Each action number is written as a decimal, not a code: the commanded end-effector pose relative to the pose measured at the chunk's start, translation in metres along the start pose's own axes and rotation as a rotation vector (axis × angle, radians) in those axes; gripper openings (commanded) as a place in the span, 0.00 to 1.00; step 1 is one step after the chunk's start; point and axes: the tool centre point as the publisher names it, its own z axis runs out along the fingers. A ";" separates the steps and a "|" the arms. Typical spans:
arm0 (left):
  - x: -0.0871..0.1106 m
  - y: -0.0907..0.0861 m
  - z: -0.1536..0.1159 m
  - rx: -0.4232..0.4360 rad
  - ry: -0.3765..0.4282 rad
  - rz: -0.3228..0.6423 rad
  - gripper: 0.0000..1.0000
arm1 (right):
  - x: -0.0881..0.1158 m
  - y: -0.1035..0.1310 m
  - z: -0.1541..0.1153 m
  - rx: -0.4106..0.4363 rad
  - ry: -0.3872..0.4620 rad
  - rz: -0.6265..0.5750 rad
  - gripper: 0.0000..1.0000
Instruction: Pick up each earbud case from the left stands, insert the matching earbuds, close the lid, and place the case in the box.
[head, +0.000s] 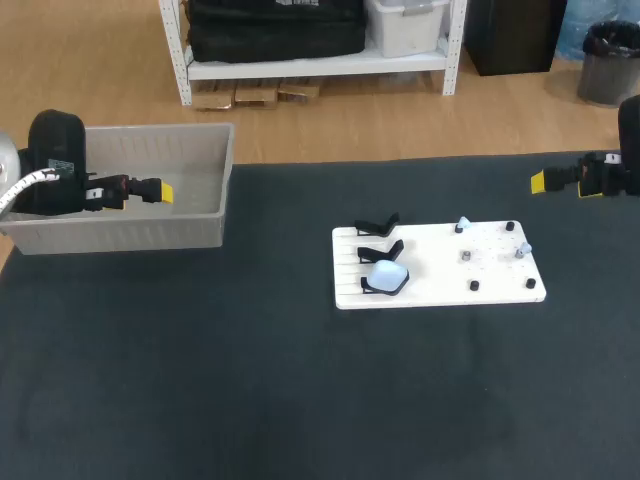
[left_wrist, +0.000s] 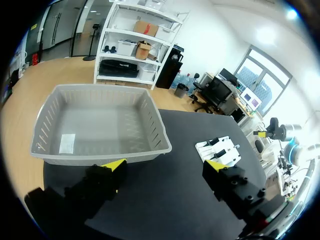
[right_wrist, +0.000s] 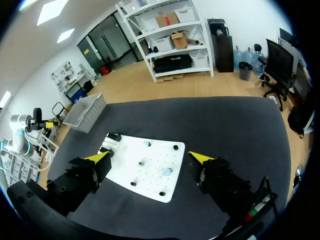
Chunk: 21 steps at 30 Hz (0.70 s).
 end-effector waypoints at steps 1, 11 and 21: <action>-0.001 -0.002 0.000 -0.009 0.007 -0.002 1.00 | 0.000 0.000 0.000 0.001 0.001 -0.001 1.00; -0.001 -0.002 0.000 -0.009 0.007 -0.002 1.00 | 0.000 0.000 0.000 0.001 0.001 -0.001 1.00; -0.003 -0.020 -0.002 0.100 0.030 0.032 1.00 | 0.000 0.000 0.000 0.001 0.001 -0.001 1.00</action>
